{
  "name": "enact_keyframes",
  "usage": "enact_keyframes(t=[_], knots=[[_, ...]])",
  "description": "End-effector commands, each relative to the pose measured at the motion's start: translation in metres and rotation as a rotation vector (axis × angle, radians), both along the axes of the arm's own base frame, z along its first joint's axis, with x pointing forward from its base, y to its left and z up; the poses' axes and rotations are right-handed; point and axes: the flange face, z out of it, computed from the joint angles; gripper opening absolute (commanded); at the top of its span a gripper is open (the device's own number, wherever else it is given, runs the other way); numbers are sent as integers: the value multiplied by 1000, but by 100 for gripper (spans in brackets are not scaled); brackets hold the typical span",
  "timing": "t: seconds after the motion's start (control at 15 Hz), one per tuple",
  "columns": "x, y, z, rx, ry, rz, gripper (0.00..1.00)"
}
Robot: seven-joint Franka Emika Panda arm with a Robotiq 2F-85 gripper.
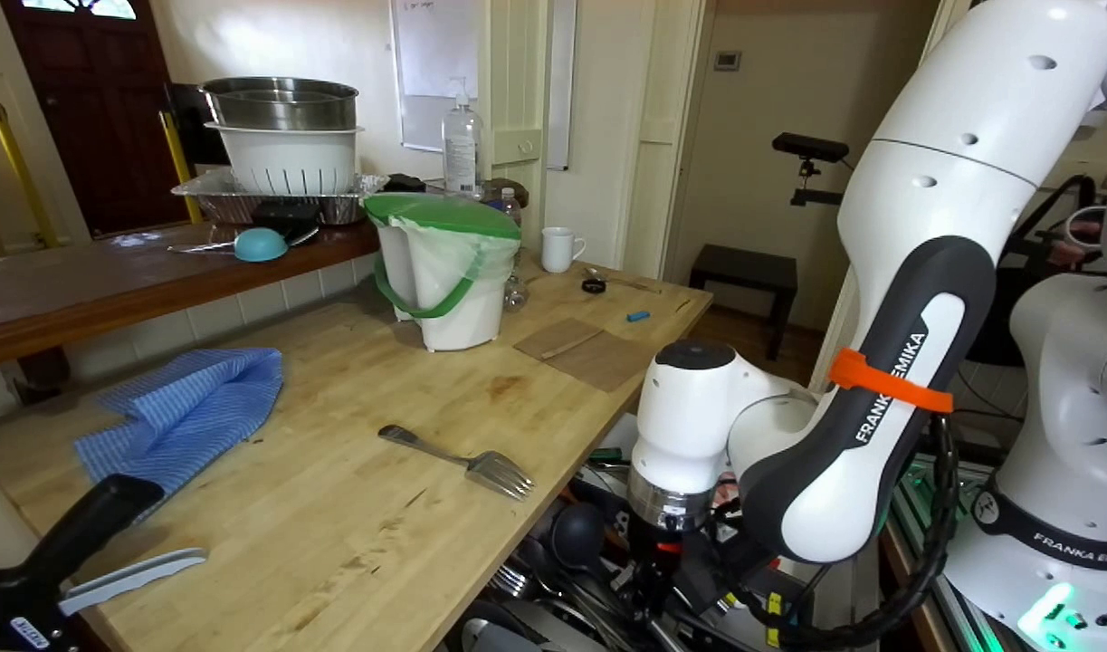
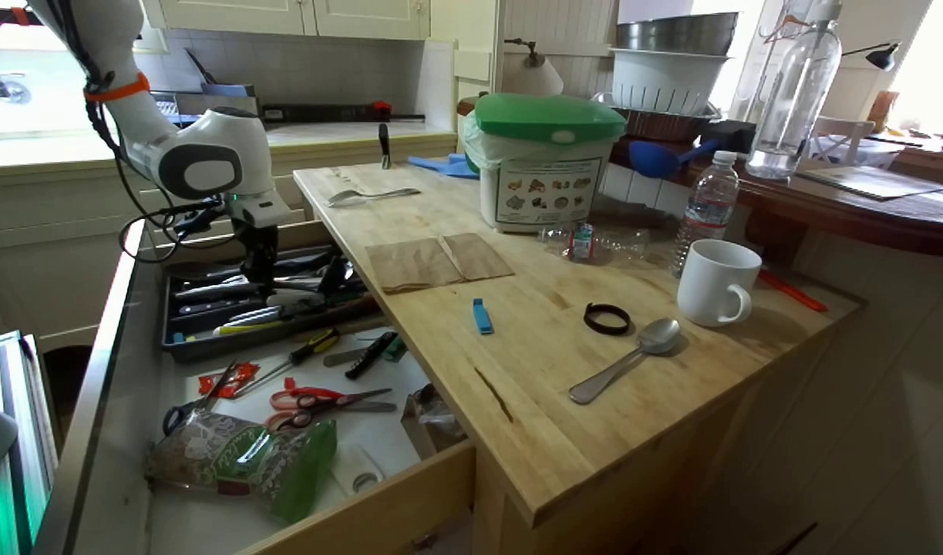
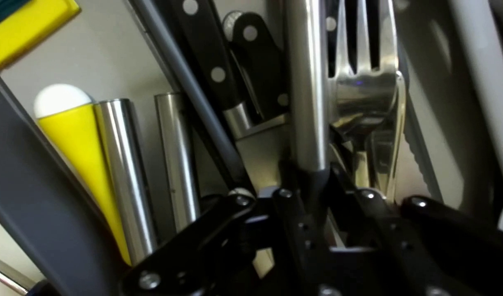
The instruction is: Put the ladle in the open drawer.
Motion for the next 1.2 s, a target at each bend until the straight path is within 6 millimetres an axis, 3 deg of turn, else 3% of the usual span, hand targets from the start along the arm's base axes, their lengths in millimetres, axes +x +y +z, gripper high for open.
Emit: enact_keyframes(t=[0.0, 0.27, 0.53, 0.8, 1.13], knots=[[-17, 17, 17, 6, 8, 45, 6], [-27, 37, 50, 40, -54, 139, 6], [-14, 61, 72, 83, -107, 220, 6], [3, 75, 74, 152, -108, 253, 6], [23, 82, 57, 218, -44, 291, 6]])
